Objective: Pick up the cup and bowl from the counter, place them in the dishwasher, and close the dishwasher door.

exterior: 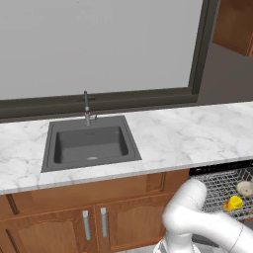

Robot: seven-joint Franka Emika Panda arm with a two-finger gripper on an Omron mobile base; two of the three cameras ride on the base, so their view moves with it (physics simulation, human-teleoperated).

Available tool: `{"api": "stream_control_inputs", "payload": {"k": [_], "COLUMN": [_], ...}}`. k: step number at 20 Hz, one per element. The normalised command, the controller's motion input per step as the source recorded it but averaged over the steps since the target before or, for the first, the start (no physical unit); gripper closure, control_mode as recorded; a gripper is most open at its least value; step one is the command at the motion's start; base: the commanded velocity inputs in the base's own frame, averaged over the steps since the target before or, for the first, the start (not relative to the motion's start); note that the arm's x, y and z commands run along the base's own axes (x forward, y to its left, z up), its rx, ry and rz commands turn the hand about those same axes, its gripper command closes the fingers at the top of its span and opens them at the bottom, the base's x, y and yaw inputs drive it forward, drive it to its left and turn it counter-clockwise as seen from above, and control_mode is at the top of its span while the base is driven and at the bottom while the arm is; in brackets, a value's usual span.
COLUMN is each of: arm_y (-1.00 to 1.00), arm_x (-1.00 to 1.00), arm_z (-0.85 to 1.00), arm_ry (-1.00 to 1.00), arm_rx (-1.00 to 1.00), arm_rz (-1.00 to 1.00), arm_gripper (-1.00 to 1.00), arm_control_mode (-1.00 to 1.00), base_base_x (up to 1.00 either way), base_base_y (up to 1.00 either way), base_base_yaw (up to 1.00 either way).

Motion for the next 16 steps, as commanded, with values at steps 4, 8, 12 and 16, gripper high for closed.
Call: {"api": "stream_control_inputs", "payload": {"k": [4, 8, 12, 16], "arm_y": [-0.13, -0.17, -0.2, -0.2], "arm_x": [0.18, 0.14, 0.1, 0.03], "arm_z": [-0.58, -0.45, -0.39, -0.37], "arm_ry": [0.02, 0.0, 0.0, 0.0], "arm_rx": [0.0, 0.0, 0.0, 0.0], "arm_rz": [0.0, 0.0, 0.0, 0.0], "arm_gripper": [1.0, 1.0, 1.0, 1.0], "arm_control_mode": [-1.0, -1.0, -1.0, -1.0], "base_base_x": [0.0, 0.0, 0.0, 0.0], "base_base_y": [0.0, 0.0, 0.0, 0.0], "base_base_yaw": [0.0, 0.0, 0.0, 0.0]}}
